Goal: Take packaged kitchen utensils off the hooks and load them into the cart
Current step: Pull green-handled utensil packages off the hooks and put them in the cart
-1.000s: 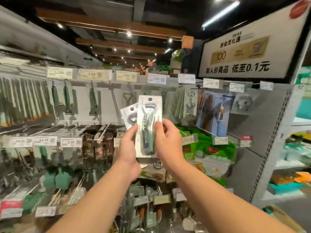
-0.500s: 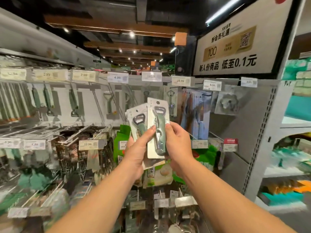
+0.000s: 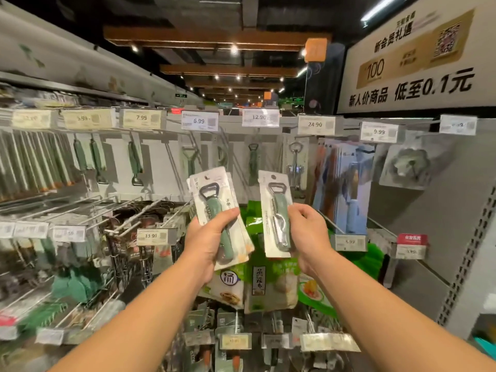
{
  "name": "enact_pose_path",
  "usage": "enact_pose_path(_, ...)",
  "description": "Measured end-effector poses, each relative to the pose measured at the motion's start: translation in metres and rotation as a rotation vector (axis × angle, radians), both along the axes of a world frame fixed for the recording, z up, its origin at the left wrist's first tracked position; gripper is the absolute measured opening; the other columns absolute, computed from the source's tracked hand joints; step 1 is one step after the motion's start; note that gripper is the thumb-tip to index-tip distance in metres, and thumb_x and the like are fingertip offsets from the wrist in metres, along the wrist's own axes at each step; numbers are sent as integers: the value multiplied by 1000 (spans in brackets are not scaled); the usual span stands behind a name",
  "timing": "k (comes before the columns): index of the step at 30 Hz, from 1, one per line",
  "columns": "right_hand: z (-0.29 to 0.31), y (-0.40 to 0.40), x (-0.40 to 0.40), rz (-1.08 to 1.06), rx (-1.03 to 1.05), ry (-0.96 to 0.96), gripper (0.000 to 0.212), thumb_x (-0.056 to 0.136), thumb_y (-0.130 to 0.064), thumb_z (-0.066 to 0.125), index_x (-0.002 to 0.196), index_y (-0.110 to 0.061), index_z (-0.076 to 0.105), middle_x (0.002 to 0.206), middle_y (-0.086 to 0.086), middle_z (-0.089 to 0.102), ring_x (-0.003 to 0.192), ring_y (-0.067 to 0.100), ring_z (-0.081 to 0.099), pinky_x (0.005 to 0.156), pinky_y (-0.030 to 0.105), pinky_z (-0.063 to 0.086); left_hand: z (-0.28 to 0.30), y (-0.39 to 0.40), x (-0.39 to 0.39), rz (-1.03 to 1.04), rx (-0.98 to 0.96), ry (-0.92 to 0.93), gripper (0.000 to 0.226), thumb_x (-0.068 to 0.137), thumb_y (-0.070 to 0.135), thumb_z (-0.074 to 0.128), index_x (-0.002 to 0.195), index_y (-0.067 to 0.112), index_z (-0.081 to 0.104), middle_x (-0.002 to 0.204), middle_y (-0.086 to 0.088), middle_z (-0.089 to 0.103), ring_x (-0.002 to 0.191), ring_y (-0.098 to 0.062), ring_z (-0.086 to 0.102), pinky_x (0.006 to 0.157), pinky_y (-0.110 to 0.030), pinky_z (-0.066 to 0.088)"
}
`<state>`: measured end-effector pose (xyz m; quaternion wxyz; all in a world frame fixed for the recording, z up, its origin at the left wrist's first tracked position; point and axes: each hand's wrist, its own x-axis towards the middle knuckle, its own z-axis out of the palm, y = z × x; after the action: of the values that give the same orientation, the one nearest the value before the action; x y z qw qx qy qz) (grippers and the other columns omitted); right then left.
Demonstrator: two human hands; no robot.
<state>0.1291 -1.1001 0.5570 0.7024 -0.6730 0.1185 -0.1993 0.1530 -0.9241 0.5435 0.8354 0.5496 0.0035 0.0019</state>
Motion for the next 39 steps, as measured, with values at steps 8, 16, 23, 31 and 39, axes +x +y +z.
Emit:
enact_pose_path(8, 24, 14, 44, 244, 251, 42, 20, 89, -26, 57, 87, -7, 62, 61, 5, 62, 53, 23, 59, 64, 37, 49, 16, 17, 66, 64, -7, 27, 47, 76, 26, 91, 116, 11, 72, 97, -15, 80, 80, -32, 78, 58, -40, 63)
enact_pose_path(16, 25, 12, 83, 217, 349, 91, 34, 90, -42, 47, 70, -16, 58, 60, 3, 56, 55, 22, 49, 59, 32, 39, 25, 17, 111, 60, 80, 2, 39, 79, 24, 89, 112, 11, 74, 95, -14, 81, 76, -28, 78, 63, -40, 65)
enact_pose_path(23, 12, -6, 90, 336, 152, -19, 14, 89, -14, 51, 98, -13, 61, 72, 0, 67, 63, 17, 65, 62, 32, 54, 23, 8, 126, 42, 153, -35, 36, 84, 23, 87, 114, 12, 69, 96, -11, 79, 80, -25, 76, 64, -33, 58)
enact_pose_path(31, 12, -11, 99, 178, -107, -356, 34, 72, -20, 63, 105, -12, 61, 87, -1, 73, 81, 13, 70, 71, 33, 56, 29, 8, 140, 35, 162, -59, 48, 80, 24, 90, 120, 9, 69, 101, -14, 79, 92, -33, 77, 91, -57, 62)
enact_pose_path(39, 24, -6, 116, 103, -172, -370, 23, 88, -6, 71, 106, -16, 61, 91, 2, 73, 79, 14, 71, 74, 37, 57, 28, 9, 158, 23, 174, -80, 34, 81, 19, 89, 111, 12, 74, 99, -16, 80, 96, -37, 77, 93, -60, 61)
